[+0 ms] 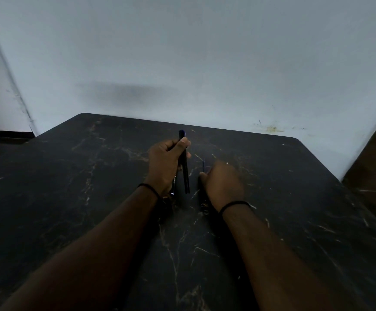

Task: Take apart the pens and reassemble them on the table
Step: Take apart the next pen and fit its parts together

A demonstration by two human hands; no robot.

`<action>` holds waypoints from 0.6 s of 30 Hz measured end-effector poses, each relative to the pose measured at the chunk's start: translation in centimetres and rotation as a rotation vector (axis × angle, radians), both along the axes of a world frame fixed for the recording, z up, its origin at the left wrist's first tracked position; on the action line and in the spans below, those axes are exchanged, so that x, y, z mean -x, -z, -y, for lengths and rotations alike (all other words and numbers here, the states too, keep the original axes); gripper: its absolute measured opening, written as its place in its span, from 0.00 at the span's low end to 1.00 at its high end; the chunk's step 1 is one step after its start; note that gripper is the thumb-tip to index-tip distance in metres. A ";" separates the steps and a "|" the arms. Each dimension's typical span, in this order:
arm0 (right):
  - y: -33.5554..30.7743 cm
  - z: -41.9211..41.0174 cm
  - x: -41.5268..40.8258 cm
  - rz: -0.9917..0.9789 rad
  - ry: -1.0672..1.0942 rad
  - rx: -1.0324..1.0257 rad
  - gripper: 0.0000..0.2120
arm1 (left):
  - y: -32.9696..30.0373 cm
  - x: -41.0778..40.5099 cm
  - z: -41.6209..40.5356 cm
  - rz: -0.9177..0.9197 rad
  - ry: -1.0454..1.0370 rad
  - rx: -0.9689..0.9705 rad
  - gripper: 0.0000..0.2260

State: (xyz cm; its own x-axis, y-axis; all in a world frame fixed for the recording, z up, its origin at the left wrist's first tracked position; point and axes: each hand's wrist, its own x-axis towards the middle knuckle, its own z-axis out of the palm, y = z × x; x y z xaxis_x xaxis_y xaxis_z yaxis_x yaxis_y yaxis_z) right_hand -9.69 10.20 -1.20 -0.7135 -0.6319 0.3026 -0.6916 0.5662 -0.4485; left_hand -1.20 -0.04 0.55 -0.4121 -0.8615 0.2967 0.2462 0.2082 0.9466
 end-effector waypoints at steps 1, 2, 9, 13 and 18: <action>-0.1 0.0 -0.1 -0.011 -0.003 -0.014 0.12 | 0.0 0.0 0.0 0.002 0.000 0.002 0.13; -0.3 0.0 -0.1 -0.031 -0.004 -0.021 0.11 | 0.0 0.0 0.1 0.005 -0.001 0.003 0.13; -1.2 -0.4 -0.9 0.021 -0.048 -0.043 0.14 | 0.1 0.1 0.3 -0.009 0.013 -0.040 0.11; -2.0 -0.3 -1.0 0.080 -0.057 0.235 0.08 | -0.1 0.0 0.5 -0.028 0.023 -0.056 0.11; -1.8 -0.4 -1.9 0.014 -0.151 0.473 0.11 | -0.1 0.0 0.6 -0.041 0.027 -0.067 0.11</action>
